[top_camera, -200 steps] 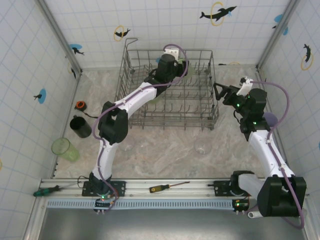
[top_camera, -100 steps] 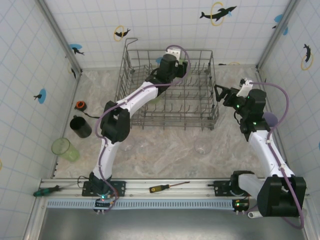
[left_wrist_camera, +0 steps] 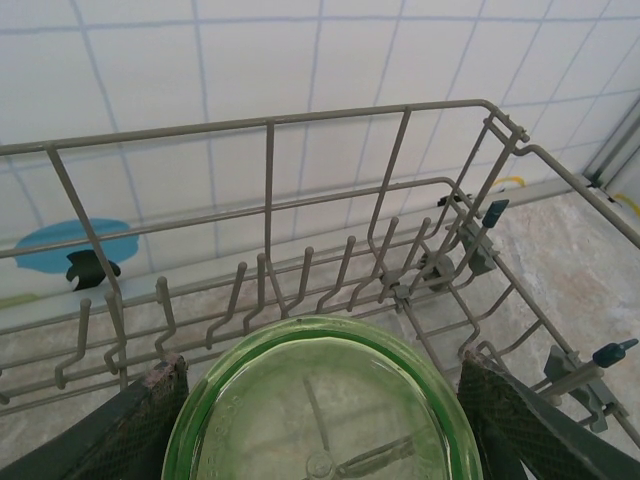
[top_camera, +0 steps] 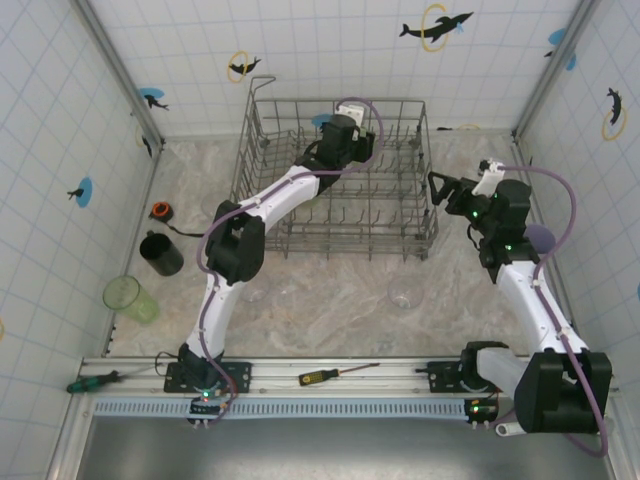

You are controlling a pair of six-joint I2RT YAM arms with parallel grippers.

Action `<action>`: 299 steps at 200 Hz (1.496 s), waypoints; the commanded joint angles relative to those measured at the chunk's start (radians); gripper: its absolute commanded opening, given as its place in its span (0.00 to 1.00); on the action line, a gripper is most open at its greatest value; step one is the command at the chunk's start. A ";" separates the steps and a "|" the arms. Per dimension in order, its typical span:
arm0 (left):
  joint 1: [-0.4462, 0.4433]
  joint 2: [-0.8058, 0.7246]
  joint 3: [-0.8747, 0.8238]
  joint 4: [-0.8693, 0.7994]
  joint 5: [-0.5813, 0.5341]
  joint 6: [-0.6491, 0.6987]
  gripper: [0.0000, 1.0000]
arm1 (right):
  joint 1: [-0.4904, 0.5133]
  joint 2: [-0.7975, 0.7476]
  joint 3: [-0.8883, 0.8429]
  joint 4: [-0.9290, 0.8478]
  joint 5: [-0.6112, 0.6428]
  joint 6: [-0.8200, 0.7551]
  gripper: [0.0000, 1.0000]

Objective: Load the cups into the dish rack

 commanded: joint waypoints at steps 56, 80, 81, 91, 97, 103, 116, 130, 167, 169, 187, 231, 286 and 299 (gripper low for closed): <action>0.001 0.068 0.045 0.014 -0.014 0.081 0.00 | 0.004 0.000 -0.035 0.025 -0.003 0.008 1.00; 0.001 0.081 0.046 0.014 -0.009 0.091 0.00 | 0.004 0.002 -0.035 0.023 0.000 0.004 1.00; 0.001 0.081 0.047 0.014 -0.009 0.092 0.00 | 0.004 0.002 -0.035 0.023 0.001 0.004 1.00; 0.001 0.086 0.045 0.014 -0.011 0.093 0.00 | 0.005 0.002 -0.036 0.025 0.001 0.002 1.00; 0.000 0.087 0.047 0.014 -0.013 0.093 0.00 | 0.005 0.003 -0.036 0.024 0.001 0.003 1.00; 0.001 0.092 0.047 0.014 -0.013 0.094 0.00 | 0.005 0.006 -0.036 0.025 0.001 0.002 1.00; 0.001 0.098 0.048 0.017 -0.015 0.096 0.00 | 0.005 0.009 -0.036 0.028 0.000 0.001 1.00; 0.001 0.104 0.050 0.019 -0.012 0.100 0.00 | 0.005 0.011 -0.038 0.031 0.001 0.001 1.00; 0.001 0.130 0.060 0.020 -0.017 0.130 0.00 | 0.004 0.022 -0.036 0.034 -0.005 -0.001 1.00; 0.001 0.131 0.061 0.020 -0.018 0.132 0.00 | 0.005 0.023 -0.036 0.034 -0.005 -0.002 1.00; 0.001 0.143 0.068 0.017 -0.033 0.153 0.07 | 0.005 0.026 -0.035 0.036 -0.004 -0.003 1.00; -0.001 0.151 0.070 0.018 -0.065 0.192 0.19 | 0.005 0.034 -0.032 0.040 -0.010 -0.003 1.00; -0.034 0.146 0.070 0.023 -0.083 0.252 0.53 | 0.006 0.031 -0.032 0.039 -0.011 0.003 1.00; -0.042 0.140 0.070 0.033 -0.084 0.259 0.68 | 0.008 0.027 -0.033 0.040 -0.011 0.005 1.00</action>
